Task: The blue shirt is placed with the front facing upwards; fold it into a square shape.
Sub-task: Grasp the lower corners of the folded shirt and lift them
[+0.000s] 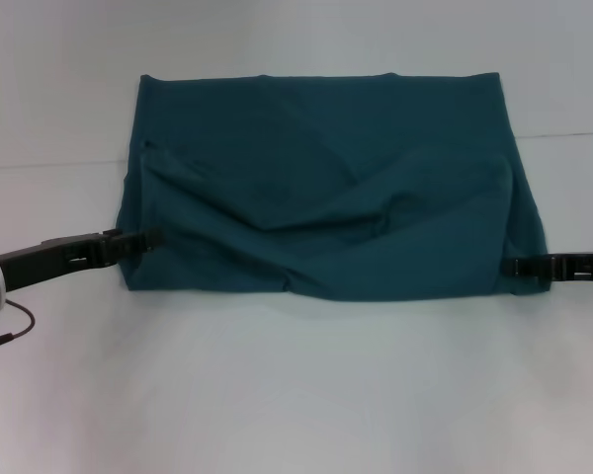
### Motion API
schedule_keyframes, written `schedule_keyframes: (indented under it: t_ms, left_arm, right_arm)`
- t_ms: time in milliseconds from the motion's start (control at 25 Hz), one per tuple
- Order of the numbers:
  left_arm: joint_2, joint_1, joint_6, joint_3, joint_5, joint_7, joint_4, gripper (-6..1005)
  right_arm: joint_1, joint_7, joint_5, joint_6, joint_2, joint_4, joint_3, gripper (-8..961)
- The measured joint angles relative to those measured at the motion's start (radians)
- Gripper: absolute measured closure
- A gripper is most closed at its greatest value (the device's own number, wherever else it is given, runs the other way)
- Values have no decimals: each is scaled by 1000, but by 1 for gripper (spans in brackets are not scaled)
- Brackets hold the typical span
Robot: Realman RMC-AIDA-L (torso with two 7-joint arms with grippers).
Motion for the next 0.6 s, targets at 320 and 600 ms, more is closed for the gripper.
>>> schedule_keyframes:
  t_ms: [320, 600]
  left_arm:
    - [4, 0, -7, 0, -3, 0, 0, 242]
    - [5, -1, -10, 0, -6, 0, 0, 242]
  right_arm:
    - [3, 3, 1, 13, 7, 1, 0, 375]
    - [15, 7, 1, 6, -11, 42, -14, 548]
